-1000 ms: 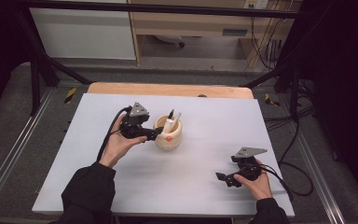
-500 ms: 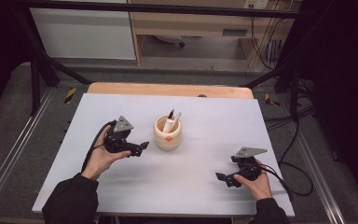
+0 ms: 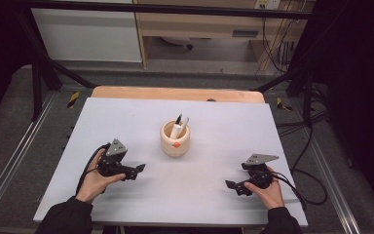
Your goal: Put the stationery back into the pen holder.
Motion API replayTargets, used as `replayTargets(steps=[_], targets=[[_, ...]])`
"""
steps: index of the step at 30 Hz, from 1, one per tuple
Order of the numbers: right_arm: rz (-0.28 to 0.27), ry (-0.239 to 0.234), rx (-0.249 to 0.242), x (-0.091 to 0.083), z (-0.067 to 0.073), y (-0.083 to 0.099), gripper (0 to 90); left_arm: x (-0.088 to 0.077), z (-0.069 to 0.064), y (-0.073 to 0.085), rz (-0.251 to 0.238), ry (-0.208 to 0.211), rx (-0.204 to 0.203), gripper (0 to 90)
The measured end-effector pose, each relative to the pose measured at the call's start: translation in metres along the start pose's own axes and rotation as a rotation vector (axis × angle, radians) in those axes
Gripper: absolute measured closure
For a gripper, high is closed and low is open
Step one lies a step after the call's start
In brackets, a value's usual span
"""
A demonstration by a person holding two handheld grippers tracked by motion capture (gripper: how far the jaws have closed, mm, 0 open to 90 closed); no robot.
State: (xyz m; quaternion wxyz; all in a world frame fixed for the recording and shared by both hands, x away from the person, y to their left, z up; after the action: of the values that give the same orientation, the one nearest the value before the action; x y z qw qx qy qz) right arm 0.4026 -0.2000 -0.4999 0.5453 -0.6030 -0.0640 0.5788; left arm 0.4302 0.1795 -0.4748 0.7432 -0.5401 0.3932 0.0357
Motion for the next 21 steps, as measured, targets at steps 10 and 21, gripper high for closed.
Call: replayTargets(steps=[10, 21], targets=[[0.001, -0.002, 0.005, 0.0, 0.0, 0.0, 0.9, -0.012, 0.021, 0.04, 0.03, -0.03, -0.023, 7.2], [0.002, -0.006, 0.009, -0.001, 0.001, 0.0, 0.8, -0.019, 0.033, 0.059, 0.036, -0.035, -0.051, 7.2]])
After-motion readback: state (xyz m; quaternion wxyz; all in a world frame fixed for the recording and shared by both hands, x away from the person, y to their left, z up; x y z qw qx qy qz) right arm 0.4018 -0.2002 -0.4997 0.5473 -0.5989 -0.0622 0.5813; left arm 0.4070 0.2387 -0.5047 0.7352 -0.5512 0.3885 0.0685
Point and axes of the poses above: each handheld gripper's, and its own axes: x roughly forward along the jaws, y roughly out of its underside, z roughly to its left, the point moved 8 cm from there along x, roughly forward along the jaws, and after that the axes turned 11 degrees about -y, right-handed, at the moved point
